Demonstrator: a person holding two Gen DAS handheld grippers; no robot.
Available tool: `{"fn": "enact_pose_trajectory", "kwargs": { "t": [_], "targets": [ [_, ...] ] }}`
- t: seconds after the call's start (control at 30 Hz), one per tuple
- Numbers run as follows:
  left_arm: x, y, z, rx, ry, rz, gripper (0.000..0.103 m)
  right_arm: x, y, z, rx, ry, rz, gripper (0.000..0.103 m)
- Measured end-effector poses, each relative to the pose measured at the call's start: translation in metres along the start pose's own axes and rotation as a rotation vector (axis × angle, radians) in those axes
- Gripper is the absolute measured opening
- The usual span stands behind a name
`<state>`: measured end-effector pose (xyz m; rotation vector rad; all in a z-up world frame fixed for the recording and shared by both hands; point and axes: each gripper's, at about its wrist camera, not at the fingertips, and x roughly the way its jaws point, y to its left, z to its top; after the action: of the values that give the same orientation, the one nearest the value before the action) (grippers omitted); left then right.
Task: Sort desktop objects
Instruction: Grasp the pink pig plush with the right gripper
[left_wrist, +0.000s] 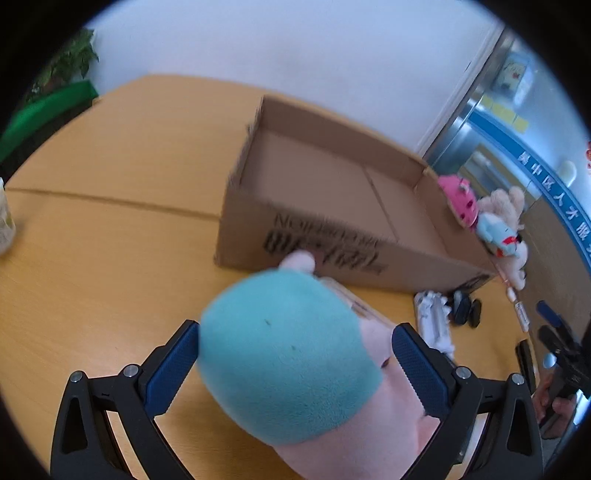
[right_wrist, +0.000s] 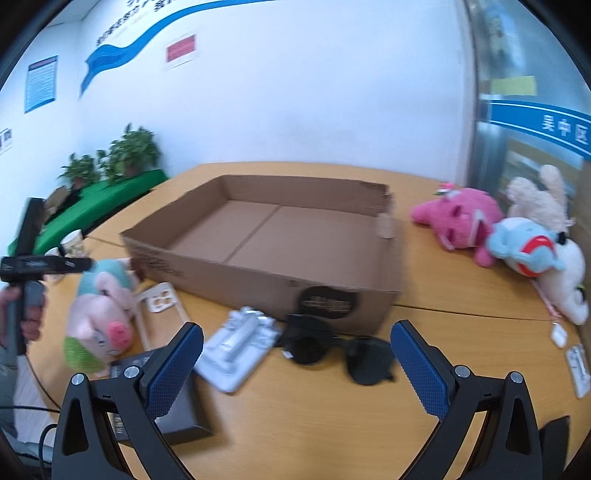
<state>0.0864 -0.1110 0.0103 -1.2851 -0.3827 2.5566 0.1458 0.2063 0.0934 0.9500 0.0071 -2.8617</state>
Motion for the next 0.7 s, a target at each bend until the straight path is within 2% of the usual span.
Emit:
{"fn": "enact_pose_trajectory", "kwargs": {
  "t": [0.07, 0.23, 0.43, 0.5, 0.6, 0.7],
  "targets": [
    [-0.001, -0.001, -0.004, 0.011, -0.031, -0.002, 0.102, 0.0, 0.013, -0.003, -0.007, 0.006, 0.039, 0.103],
    [-0.007, 0.004, -0.01, -0.002, -0.039, -0.023, 0.101, 0.006, 0.048, -0.012, 0.002, 0.063, 0.195, 0.103],
    [-0.01, 0.012, -0.015, -0.031, -0.04, -0.055, 0.1, 0.035, 0.149, -0.008, -0.125, 0.135, 0.396, 0.103],
    [-0.007, 0.01, -0.016, -0.037, -0.036, -0.06, 0.1, 0.047, 0.179, -0.009, -0.175, 0.151, 0.431, 0.103],
    [-0.007, 0.01, -0.015, -0.033, -0.026, -0.067, 0.1, 0.072, 0.22, -0.014, -0.266, 0.198, 0.424, 0.101],
    [-0.007, 0.012, -0.015, -0.028, -0.019, -0.079, 0.1, 0.094, 0.235, -0.019, -0.239, 0.262, 0.442, 0.099]
  ]
}}
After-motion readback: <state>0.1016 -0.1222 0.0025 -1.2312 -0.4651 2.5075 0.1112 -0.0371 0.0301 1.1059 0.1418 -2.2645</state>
